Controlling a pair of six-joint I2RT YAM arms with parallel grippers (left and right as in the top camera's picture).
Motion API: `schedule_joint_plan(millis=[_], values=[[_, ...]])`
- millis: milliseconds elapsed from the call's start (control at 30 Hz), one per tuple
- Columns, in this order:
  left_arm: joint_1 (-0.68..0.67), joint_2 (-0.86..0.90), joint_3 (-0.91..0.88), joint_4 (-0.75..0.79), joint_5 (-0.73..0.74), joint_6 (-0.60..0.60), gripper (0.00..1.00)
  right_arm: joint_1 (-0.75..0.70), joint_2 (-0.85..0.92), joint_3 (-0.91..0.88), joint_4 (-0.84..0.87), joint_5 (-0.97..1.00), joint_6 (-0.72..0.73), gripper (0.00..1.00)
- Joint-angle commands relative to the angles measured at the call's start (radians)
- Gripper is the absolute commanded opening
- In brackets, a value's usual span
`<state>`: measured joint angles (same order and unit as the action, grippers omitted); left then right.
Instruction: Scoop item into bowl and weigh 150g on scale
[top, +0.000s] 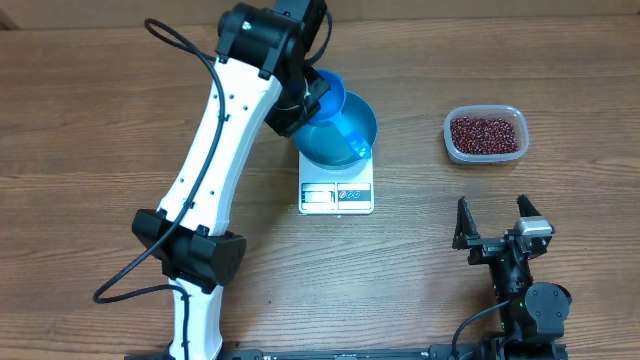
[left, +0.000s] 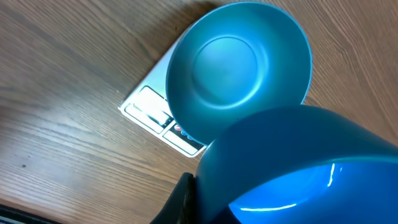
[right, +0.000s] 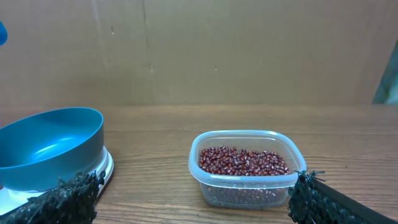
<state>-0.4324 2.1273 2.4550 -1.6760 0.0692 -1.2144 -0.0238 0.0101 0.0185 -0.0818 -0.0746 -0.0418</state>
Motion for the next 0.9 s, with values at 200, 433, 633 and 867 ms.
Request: schedule_joint_plan(millis=[200, 433, 633, 867], values=[[-0.013, -0.024, 0.021, -0.013, -0.024, -0.214, 0.04, 0.000, -0.007, -0.011, 0.004, -0.006, -0.012, 1.00], [-0.013, -0.024, 0.021, -0.013, -0.029, -0.250, 0.04, 0.000, -0.007, -0.011, 0.004, -0.006, -0.012, 1.00], [-0.013, -0.024, 0.021, -0.013, -0.029, -0.249, 0.05, 0.000, -0.007, -0.011, 0.005, -0.006, -0.012, 1.00], [-0.013, -0.024, 0.021, -0.013, -0.058, -0.253, 0.04, 0.001, -0.007, -0.011, 0.081, -0.132, -0.011, 1.00]])
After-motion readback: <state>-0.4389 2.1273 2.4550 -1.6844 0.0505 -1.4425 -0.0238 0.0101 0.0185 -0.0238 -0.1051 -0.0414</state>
